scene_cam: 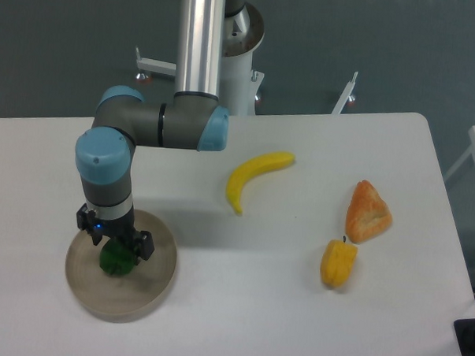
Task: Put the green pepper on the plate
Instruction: 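Raise the open gripper up and away from the pepper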
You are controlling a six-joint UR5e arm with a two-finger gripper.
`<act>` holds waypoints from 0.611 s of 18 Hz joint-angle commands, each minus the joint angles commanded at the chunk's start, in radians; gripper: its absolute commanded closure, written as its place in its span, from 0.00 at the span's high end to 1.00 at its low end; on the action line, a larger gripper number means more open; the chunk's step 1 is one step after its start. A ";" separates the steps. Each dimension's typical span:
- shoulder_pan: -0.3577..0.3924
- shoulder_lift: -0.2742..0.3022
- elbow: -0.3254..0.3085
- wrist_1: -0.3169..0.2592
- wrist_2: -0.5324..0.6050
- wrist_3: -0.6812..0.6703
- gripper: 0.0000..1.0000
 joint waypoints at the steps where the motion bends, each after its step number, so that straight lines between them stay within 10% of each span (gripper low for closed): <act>1: 0.005 0.009 0.000 0.000 0.002 0.003 1.00; 11: 0.261 0.084 -0.014 -0.008 0.021 0.309 1.00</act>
